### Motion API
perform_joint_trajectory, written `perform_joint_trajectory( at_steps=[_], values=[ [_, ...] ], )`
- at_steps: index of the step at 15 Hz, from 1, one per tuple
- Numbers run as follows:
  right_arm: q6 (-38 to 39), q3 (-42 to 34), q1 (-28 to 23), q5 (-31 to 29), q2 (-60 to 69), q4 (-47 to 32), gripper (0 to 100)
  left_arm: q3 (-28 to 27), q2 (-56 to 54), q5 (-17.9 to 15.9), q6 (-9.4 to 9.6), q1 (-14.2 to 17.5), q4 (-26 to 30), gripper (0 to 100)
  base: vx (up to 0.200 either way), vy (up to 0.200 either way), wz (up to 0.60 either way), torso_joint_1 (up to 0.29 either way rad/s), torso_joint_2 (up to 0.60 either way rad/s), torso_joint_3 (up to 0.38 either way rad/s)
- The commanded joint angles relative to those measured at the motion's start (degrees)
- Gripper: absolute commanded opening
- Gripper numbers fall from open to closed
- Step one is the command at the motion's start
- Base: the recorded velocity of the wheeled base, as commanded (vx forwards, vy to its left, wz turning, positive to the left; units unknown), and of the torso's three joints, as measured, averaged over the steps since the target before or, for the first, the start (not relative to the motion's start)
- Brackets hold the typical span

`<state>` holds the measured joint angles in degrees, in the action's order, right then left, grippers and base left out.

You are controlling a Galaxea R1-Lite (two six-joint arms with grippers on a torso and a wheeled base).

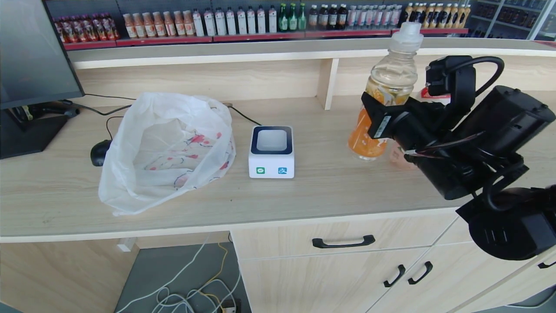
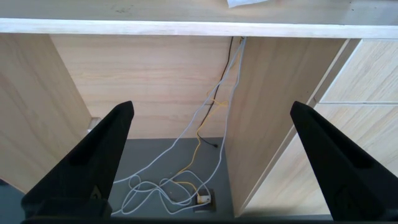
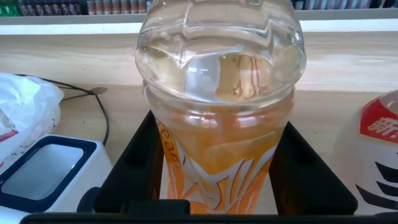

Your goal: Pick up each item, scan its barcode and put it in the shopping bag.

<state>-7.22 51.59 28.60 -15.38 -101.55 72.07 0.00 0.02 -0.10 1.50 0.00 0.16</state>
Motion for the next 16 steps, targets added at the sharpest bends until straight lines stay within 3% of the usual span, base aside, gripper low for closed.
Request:
perform_joint_trajectory(
  at_steps=[1, 5, 8, 12, 16],
  values=[
    [0.0, -4.4, 1.1, 0.0, 6.1, 0.0, 0, 0.0, 0.0, 0.0, -0.01, 0.0, 0.0, 100, 0.000, 0.000, 0.00, 0.000, 0.00, 0.000],
    [-0.1, -10.8, 6.4, -1.2, 14.3, -0.4, 0, 0.0, 0.0, 0.0, -0.01, 0.0, -0.1, 100, 0.000, 0.000, 0.00, 0.000, 0.00, 0.000],
    [-1.8, -13.3, 11.7, -7.0, 17.0, -0.6, 0, 0.0, 0.0, 0.0, -0.01, 0.0, -0.1, 100, 0.000, 0.000, 0.00, 0.000, 0.00, 0.000],
    [-5.8, -15.5, 14.0, -7.8, 18.6, -0.4, 0, 0.0, 0.0, 0.0, -0.01, 0.0, -0.1, 100, 0.000, 0.000, 0.00, 0.000, 0.00, 0.000],
    [-10.4, -23.2, 16.2, -7.8, 21.5, 0.4, 0, 0.0, 0.0, 0.0, -0.01, 0.0, 0.0, 100, 0.000, 0.000, 0.00, 0.000, 0.00, 0.000]
  ],
)
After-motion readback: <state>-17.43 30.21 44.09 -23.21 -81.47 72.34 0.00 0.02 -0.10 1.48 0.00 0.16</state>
